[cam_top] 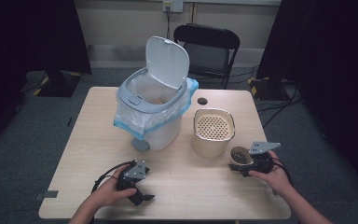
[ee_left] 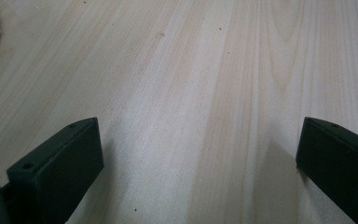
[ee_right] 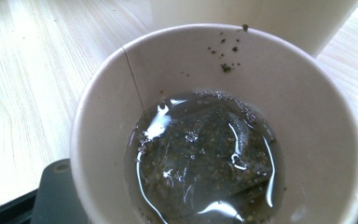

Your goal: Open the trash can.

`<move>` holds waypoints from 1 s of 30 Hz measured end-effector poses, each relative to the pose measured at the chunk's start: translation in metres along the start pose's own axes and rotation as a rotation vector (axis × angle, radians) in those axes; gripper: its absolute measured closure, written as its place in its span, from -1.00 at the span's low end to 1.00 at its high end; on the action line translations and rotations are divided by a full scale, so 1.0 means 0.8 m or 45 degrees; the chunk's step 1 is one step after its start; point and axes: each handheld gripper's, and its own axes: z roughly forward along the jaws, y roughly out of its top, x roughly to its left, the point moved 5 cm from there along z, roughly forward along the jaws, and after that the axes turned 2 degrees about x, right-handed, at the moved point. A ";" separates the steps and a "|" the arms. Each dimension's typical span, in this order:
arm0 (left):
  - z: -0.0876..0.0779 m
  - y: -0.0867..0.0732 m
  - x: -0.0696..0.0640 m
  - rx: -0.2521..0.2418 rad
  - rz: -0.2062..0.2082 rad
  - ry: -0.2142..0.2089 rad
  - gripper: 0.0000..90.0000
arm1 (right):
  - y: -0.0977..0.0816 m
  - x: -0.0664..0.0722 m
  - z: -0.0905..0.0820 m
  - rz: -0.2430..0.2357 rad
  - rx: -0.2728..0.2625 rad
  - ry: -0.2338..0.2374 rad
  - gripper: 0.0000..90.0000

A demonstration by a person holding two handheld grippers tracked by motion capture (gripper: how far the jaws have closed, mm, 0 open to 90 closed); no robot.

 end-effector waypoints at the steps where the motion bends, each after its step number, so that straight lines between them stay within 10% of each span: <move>1: 0.000 0.000 0.000 0.000 0.001 0.000 -1.00 | 0.001 -0.001 -0.001 0.000 0.005 0.002 -0.37; 30: 0.000 0.000 0.000 0.000 0.001 0.000 -1.00 | 0.030 -0.049 -0.010 0.022 0.051 -0.027 -0.37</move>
